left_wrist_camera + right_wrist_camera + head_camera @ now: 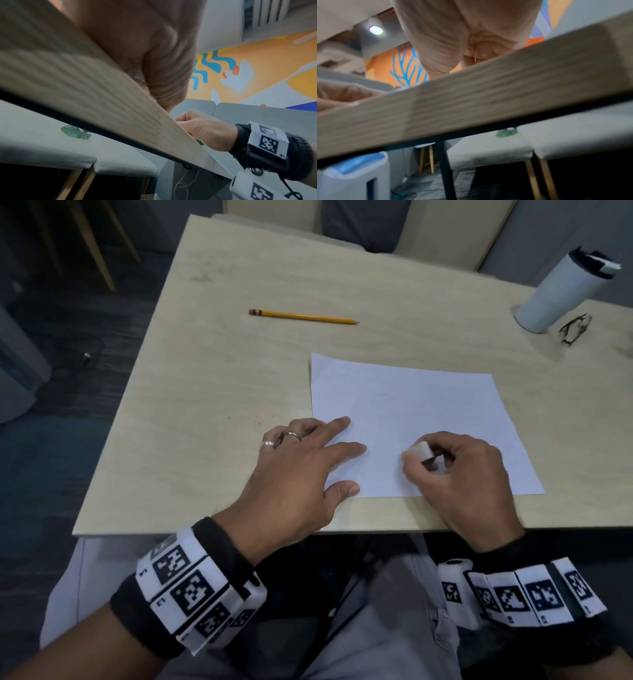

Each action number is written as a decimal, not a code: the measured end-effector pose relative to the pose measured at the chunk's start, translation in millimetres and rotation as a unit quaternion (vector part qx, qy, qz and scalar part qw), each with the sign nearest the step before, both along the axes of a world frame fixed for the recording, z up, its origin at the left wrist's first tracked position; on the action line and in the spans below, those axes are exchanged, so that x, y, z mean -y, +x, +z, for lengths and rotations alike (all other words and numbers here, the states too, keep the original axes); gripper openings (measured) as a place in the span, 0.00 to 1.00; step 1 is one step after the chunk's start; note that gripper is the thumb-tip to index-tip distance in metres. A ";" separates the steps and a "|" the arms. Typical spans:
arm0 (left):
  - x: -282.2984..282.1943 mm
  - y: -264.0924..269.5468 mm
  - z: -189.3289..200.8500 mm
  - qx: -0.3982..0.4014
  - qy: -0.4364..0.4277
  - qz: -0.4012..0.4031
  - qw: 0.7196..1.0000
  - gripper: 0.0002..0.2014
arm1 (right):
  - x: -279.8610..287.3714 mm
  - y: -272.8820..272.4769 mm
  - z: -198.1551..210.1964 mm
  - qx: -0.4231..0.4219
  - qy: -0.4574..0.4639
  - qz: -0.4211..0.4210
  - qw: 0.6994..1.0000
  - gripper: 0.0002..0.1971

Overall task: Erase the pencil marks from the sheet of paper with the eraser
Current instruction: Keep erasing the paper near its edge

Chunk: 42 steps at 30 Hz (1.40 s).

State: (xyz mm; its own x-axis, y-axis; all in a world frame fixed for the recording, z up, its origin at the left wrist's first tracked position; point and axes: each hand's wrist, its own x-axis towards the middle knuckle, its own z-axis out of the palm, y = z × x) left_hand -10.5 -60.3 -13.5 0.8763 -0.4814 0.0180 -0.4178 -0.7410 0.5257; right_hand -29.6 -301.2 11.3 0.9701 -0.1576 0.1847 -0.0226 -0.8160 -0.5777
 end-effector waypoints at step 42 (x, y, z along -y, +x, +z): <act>8.5 -22.9 8.6 0.003 0.258 0.131 0.957 0.49 | 46.2 25.5 -28.8 0.032 0.196 -0.083 0.976 0.07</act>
